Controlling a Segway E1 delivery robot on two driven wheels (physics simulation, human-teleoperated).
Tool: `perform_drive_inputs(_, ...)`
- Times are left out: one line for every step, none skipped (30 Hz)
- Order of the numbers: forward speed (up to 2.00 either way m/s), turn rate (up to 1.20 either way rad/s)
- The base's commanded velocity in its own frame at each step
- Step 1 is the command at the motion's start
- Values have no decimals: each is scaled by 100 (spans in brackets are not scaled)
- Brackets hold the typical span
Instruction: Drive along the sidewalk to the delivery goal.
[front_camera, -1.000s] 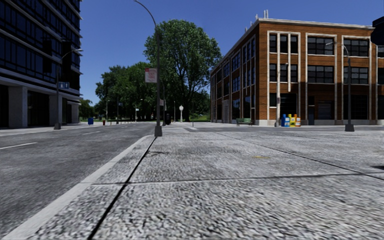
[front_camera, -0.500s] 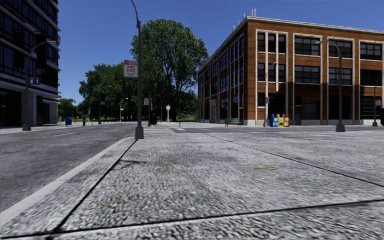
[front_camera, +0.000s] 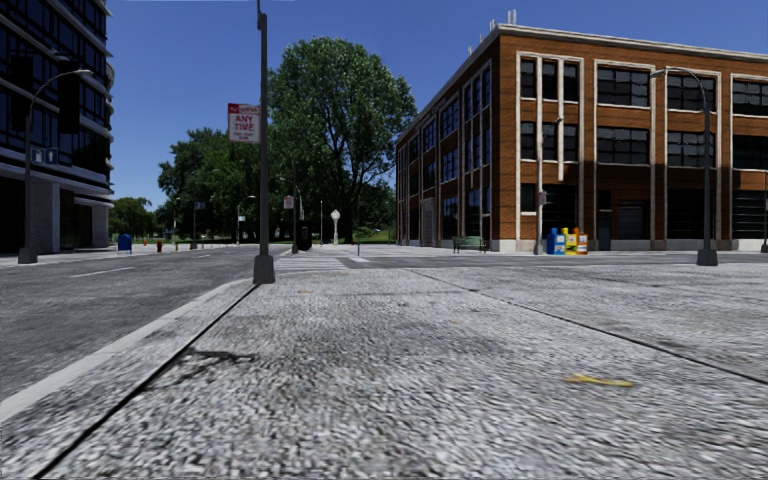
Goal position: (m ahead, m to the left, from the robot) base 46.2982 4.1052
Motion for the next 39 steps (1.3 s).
perform_drive_inputs(200,35)
perform_drive_inputs(200,37)
perform_drive_inputs(200,37)
perform_drive_inputs(200,38)
perform_drive_inputs(200,38)
perform_drive_inputs(200,38)
perform_drive_inputs(200,39)
perform_drive_inputs(200,39)
perform_drive_inputs(200,39)
perform_drive_inputs(200,39)
perform_drive_inputs(200,39)
perform_drive_inputs(200,39)
perform_drive_inputs(200,39)
perform_drive_inputs(200,25)
perform_drive_inputs(200,25)
perform_drive_inputs(200,8)
perform_drive_inputs(200,0)
perform_drive_inputs(200,0)
perform_drive_inputs(200,0)
perform_drive_inputs(200,0)
perform_drive_inputs(200,0)
perform_drive_inputs(200,0)
perform_drive_inputs(200,0)
perform_drive_inputs(200,4)
perform_drive_inputs(200,16)
perform_drive_inputs(200,25)
perform_drive_inputs(200,25)
perform_drive_inputs(200,29)
perform_drive_inputs(200,30)
perform_drive_inputs(200,0)
perform_drive_inputs(200,0)
perform_drive_inputs(200,0)
perform_drive_inputs(200,0)
perform_drive_inputs(200,0)
perform_drive_inputs(200,0)
perform_drive_inputs(200,0)
perform_drive_inputs(200,0)
perform_drive_inputs(200,0)
perform_drive_inputs(200,0)
